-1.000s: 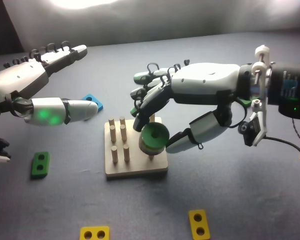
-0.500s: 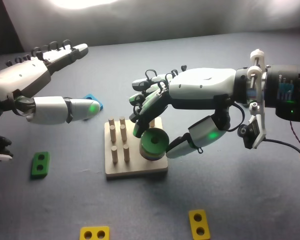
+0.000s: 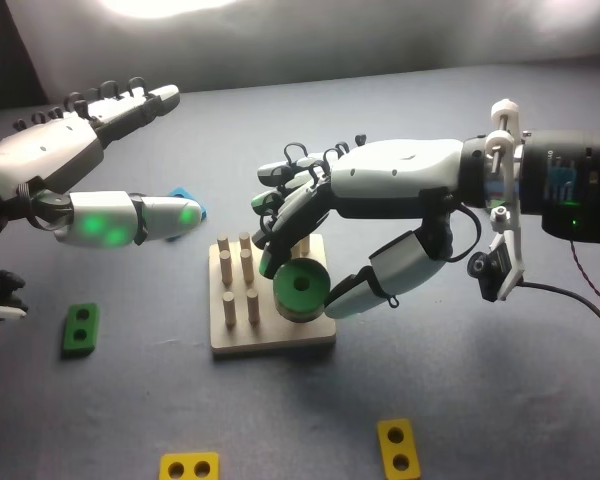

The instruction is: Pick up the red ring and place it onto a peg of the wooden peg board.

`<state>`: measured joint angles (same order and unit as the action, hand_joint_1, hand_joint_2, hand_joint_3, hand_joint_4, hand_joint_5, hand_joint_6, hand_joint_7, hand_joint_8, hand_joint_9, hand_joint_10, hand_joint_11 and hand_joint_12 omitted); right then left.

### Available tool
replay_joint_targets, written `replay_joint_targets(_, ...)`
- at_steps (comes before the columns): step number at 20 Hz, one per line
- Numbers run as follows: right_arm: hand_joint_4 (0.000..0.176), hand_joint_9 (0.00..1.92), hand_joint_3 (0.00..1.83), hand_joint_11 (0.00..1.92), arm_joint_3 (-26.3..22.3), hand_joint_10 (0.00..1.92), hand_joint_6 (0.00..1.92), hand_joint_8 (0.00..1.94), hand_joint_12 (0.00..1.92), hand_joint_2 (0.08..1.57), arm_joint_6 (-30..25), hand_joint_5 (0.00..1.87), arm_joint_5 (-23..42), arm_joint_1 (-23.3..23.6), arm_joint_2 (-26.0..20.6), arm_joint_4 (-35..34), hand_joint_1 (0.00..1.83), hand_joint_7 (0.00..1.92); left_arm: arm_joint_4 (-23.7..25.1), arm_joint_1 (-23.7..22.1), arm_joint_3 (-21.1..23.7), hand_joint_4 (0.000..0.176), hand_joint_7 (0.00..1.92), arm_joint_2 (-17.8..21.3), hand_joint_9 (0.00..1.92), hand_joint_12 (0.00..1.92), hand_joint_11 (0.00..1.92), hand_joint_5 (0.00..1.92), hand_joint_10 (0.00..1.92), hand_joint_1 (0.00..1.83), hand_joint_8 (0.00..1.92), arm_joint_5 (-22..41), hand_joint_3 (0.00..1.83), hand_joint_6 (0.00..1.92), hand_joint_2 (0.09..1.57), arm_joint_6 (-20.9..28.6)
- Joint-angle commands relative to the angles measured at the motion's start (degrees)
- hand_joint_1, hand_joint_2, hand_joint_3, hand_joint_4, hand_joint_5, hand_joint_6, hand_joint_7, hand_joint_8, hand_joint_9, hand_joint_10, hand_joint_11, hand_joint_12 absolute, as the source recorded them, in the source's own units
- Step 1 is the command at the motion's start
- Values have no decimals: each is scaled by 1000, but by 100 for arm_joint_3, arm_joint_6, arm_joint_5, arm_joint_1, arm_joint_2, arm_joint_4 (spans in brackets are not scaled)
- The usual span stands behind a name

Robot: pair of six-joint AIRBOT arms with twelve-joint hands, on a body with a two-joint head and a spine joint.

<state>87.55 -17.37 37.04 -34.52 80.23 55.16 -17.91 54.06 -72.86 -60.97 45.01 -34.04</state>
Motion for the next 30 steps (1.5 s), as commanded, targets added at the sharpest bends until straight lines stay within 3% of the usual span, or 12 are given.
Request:
replay_joint_targets(1,0,237,0,0,40,3,1113,4,0,1152,3,906,253,72,35,-178,1098,539,11,-69,-35,167,14,-24,0,0,0,61,0,431,3,663,0,4,974,36)
replay_joint_targets(10,0,260,2,0,140,7,1148,3,0,1162,-2,884,133,64,70,-179,1091,547,30,-82,-30,139,13,-23,0,7,14,69,0,441,4,655,3,4,987,37)
replay_joint_targets(14,0,260,1,0,142,5,1160,0,0,1166,-2,875,132,63,80,-179,1079,539,36,-86,-30,150,10,-24,0,8,15,64,0,431,2,652,0,1,983,37)
replay_joint_targets(15,26,264,3,18,141,5,1237,3,15,1191,-2,817,132,63,80,-178,1019,490,36,-86,-30,152,10,-24,0,6,9,64,0,429,2,652,0,1,980,37)
replay_joint_targets(17,56,184,0,10,139,0,243,0,247,1001,-1,369,129,63,87,-158,916,292,36,-85,-30,147,14,-22,0,6,8,66,0,439,3,649,0,1,977,37)
replay_joint_targets(18,125,36,0,1,135,0,54,0,81,921,-1,138,111,66,97,-113,837,101,34,-81,-30,148,4,-20,0,4,4,64,0,429,0,649,0,0,971,37)
replay_joint_targets(19,166,6,0,0,126,0,10,0,15,873,-1,27,103,70,100,-77,804,19,29,-76,-30,147,7,-18,0,4,3,62,0,425,2,649,0,0,969,37)
replay_joint_targets(26,176,0,0,0,-60,0,0,0,0,810,408,0,463,-114,-232,-895,764,0,-152,142,93,169,10,147,0,0,0,63,0,435,3,940,1,4,977,79)
replay_joint_targets(27,130,0,0,0,-239,0,0,0,0,814,819,0,628,-227,-523,-1511,776,0,-184,173,168,171,14,229,0,0,0,57,0,429,5,1107,0,1,977,90)
replay_joint_targets(28,115,0,0,0,-429,0,0,0,0,827,1204,0,812,-310,-823,-2084,749,0,-217,221,269,164,19,335,0,0,0,51,0,413,6,1324,3,0,984,105)
replay_joint_targets(29,164,0,0,0,-589,0,0,0,0,864,1508,0,1020,-380,-1075,-2584,735,0,-243,272,368,141,10,440,0,0,0,53,0,404,1,1543,6,1,992,121)
replay_joint_targets(30,174,0,0,0,-746,0,0,0,0,847,1838,0,1313,-460,-1314,-3075,686,0,-263,333,479,133,14,561,0,0,0,49,0,402,3,1798,8,0,999,146)
